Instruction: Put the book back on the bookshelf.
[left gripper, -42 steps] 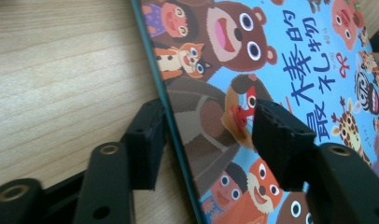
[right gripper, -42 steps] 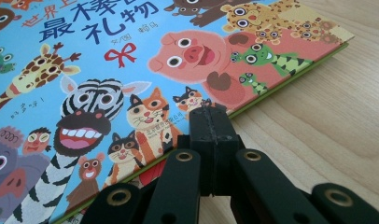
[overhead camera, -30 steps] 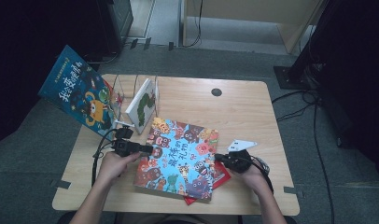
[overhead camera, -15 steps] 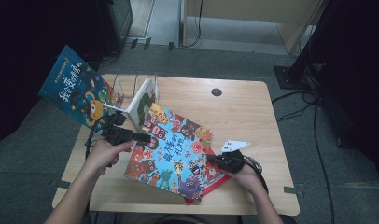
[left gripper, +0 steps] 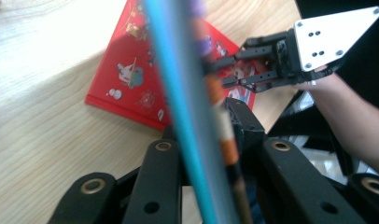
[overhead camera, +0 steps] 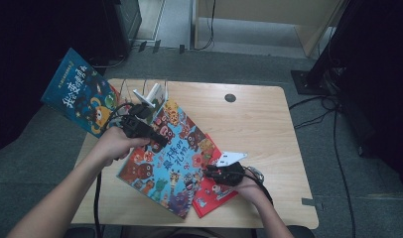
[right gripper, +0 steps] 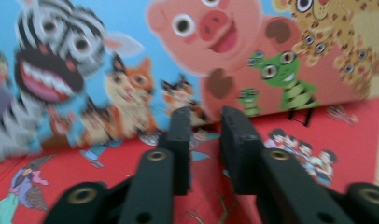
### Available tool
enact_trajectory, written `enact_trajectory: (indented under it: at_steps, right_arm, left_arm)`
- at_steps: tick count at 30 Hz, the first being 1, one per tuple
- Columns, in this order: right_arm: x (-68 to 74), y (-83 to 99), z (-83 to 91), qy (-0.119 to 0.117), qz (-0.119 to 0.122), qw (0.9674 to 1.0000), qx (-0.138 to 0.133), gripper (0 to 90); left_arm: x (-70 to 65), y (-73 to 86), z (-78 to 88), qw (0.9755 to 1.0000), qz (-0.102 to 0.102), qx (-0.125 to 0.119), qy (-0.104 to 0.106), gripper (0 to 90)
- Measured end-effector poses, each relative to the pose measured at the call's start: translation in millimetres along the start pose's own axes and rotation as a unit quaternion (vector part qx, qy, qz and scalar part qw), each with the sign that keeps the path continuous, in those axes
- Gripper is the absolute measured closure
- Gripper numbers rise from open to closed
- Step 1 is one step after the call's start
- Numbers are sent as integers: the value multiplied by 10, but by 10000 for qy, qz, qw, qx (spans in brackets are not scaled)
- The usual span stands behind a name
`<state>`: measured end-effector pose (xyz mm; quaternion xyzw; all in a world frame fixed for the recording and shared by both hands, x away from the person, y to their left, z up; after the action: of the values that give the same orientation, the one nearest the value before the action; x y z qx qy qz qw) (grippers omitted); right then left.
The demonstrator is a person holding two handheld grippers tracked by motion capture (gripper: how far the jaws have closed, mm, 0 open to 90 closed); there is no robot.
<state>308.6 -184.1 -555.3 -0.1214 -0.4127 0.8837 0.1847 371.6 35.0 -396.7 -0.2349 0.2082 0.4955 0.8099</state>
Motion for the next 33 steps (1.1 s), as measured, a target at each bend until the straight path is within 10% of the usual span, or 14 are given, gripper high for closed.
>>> enact_trajectory:
  at_steps: [11,23,33]
  right_arm:
    - [-36,21,26,123,217,9996,100,604]
    - [-94,-8,-33,247,128,9996,93,482]
    - [-143,-34,-78,277,72,9995,130,417]
  left_arm:
    - [21,38,478,9927,26,251,-1180,816]
    - [227,300,985,9928,501,-108,-1083,816]
    - [490,501,1338,9866,1029,-419,-1196,816]
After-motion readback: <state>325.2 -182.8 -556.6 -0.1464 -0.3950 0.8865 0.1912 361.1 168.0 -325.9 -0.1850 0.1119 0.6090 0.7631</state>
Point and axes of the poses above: each handheld gripper's, and its own axes: z roughly backward along the jaws, y roughly out of its underside, x roughly to its left, the point moved 7 cm from there along -z, roughly forward along the jaws, and after that the axes turned 10 degrees about z, right-handed, at the moved point
